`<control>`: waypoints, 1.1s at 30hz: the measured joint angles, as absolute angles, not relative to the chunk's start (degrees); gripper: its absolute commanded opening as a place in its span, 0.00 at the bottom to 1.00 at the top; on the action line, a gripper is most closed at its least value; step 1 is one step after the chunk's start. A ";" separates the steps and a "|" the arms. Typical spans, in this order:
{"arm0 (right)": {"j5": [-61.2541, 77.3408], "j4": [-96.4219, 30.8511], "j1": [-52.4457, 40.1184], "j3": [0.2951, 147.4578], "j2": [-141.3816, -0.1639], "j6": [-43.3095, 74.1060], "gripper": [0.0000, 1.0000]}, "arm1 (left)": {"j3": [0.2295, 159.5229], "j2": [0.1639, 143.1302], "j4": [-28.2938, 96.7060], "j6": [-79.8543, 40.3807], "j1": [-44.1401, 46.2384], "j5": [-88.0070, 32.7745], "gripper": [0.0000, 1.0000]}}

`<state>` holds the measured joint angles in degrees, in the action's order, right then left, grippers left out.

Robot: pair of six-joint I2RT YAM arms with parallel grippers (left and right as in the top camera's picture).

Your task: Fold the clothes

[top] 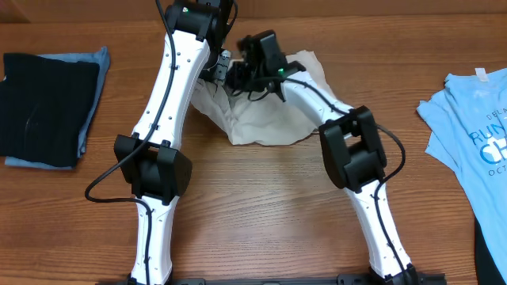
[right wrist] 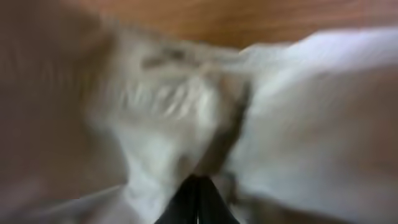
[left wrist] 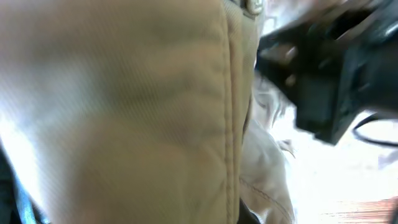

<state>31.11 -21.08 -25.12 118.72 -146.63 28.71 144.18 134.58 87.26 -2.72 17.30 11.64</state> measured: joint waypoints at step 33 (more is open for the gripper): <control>15.55 -63.46 -10.92 106.06 -134.06 17.52 0.04 | 144.49 134.58 80.14 1.96 25.12 17.47 0.04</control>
